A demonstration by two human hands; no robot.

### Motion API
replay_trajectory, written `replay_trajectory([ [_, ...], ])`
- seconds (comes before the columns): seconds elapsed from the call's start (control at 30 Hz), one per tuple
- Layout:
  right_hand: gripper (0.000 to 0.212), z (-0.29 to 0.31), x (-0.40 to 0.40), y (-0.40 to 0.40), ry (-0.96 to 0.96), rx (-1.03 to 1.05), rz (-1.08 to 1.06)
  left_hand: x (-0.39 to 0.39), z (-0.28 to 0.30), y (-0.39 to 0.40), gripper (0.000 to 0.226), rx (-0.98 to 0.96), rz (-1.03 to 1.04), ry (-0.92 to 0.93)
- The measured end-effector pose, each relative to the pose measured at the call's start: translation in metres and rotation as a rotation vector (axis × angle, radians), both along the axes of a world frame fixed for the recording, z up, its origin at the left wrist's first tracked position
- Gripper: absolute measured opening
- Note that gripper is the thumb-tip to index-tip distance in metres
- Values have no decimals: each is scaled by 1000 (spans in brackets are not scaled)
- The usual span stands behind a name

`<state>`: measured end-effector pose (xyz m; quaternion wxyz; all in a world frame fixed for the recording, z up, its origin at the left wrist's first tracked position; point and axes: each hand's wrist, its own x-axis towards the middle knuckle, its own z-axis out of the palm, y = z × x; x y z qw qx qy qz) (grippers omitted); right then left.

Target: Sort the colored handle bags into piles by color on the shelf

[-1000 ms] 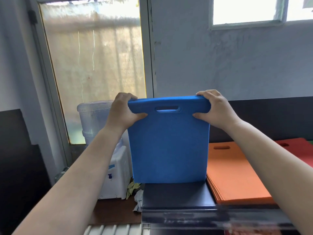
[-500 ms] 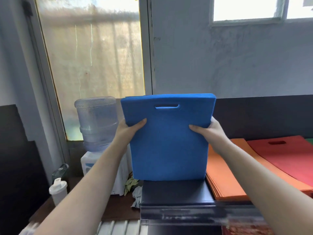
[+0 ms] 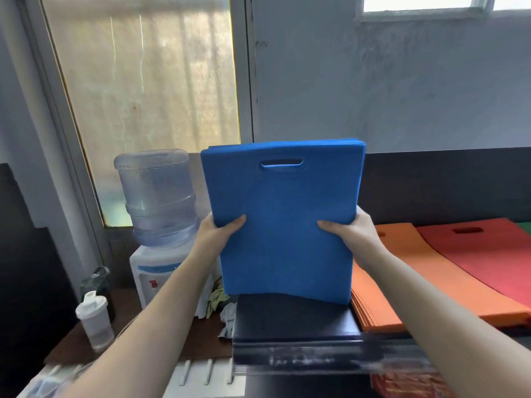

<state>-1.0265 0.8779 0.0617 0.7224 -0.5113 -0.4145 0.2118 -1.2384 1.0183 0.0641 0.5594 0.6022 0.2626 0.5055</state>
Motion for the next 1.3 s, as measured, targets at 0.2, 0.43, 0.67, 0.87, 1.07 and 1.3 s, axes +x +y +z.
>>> replay_trajectory([
  [0.2,36,15,3,13,-61,45,-73,1,9,7,9,80,54,-86],
  [0.43,51,-58,3,10,-104,-85,-198,-1,-60,-4,14,-114,58,31],
  [0.67,40,-42,2,12,-138,-46,-224,3,-52,-12,12,100,124,62],
  [0.87,31,-5,14,9,-60,-263,17,-5,-22,2,14,28,24,204],
  [1.07,24,-32,18,14,-37,-627,13,-3,-52,6,25,-231,-14,458],
  [1.3,47,-58,12,13,-255,-854,-147,-4,-80,10,33,-220,32,745],
])
